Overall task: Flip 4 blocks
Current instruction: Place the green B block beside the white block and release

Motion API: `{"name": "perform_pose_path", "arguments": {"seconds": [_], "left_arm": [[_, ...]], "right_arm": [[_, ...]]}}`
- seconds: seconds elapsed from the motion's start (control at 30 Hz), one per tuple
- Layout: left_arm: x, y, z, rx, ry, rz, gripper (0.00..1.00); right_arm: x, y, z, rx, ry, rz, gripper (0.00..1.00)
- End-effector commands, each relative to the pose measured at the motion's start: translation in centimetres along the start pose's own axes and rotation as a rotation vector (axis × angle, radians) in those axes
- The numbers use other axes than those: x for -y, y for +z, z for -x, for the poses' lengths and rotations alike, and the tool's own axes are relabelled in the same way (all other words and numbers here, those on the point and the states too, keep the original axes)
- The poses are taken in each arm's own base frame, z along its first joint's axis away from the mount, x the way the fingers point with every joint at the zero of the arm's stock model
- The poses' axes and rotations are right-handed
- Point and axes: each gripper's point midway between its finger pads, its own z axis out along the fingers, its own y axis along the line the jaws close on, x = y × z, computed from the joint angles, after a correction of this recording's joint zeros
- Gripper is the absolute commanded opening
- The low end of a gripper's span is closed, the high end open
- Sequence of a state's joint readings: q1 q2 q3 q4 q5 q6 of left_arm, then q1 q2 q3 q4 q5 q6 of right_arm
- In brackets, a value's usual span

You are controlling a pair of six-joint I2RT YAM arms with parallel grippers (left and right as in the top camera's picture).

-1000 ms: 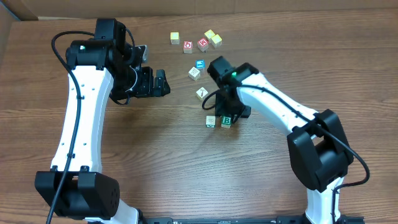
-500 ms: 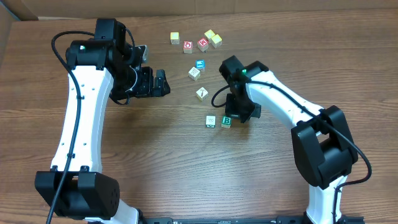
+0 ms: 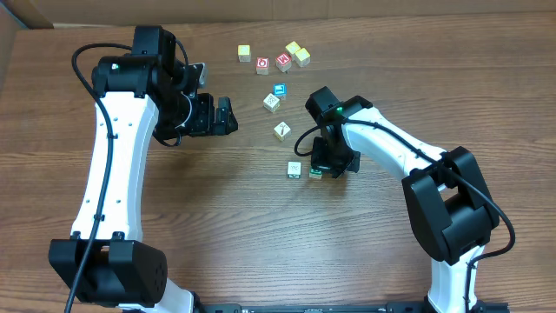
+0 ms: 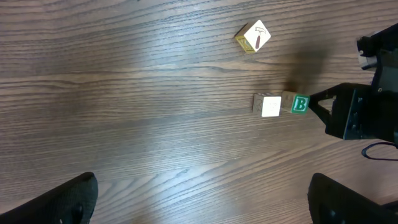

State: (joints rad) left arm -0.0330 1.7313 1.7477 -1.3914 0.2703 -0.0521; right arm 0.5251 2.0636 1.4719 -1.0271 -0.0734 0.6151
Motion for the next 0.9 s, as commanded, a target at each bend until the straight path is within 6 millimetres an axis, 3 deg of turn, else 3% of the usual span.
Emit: {"name": "perform_pose_path", "arguments": {"seconds": [0.0, 0.3, 0.7, 0.87], "left_arm": [[0.6, -0.4, 0.6, 0.018, 0.005, -0.016, 1.00], [0.6, -0.4, 0.6, 0.018, 0.005, -0.016, 1.00], [0.6, -0.4, 0.6, 0.018, 0.005, -0.016, 1.00], [0.6, -0.4, 0.6, 0.018, 0.004, -0.017, 1.00]], "right_arm": [[-0.4, -0.7, -0.1, 0.013, -0.003, 0.021, 0.04], [-3.6, -0.8, -0.6, 0.025, -0.151, 0.120, 0.05], [-3.7, -0.8, -0.3, 0.042, -0.154, 0.117, 0.08], [-3.8, -2.8, 1.4, 0.073, -0.164, 0.134, 0.14]]}}
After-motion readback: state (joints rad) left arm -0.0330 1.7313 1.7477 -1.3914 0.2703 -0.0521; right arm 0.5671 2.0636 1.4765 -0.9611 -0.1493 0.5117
